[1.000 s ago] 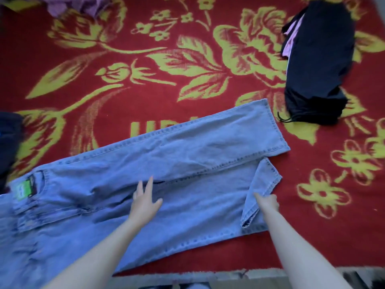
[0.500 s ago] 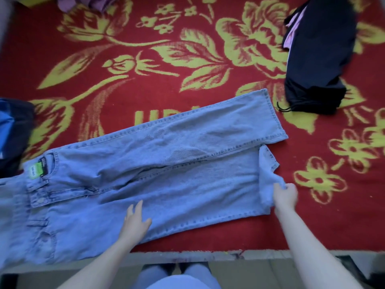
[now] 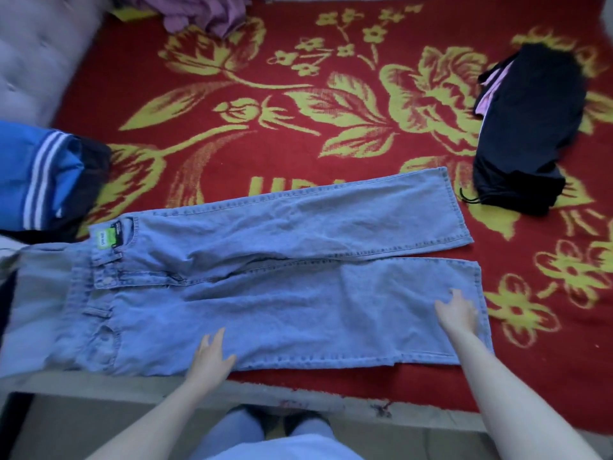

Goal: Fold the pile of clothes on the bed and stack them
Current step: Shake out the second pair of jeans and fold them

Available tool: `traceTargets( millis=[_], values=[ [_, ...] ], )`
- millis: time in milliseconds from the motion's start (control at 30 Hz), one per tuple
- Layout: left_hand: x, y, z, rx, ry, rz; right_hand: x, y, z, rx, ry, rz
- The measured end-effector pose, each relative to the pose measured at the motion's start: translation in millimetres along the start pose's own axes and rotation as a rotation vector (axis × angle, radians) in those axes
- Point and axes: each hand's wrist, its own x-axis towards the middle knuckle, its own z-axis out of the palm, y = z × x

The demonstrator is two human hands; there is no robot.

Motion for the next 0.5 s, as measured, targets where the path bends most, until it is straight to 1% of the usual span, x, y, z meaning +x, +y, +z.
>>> traceTargets(
  millis=[167,300,400,500],
  values=[
    [3,-46,-33,-0.03,0.068,-0.088,-55,-105,49,-0.139,-0.168,-0.29],
    [15,-90,-68,-0.11,0.118,-0.155,-98,-171,84,-0.261,-0.213,-0.505],
    [32,-123,-102,-0.151,0.188,-0.205,-130,-208,112,-0.345,-0.264,-0.6],
    [60,-153,-145,-0.215,0.25,-0.201,-157,-242,141,-0.38,-0.301,-0.642]
  ],
)
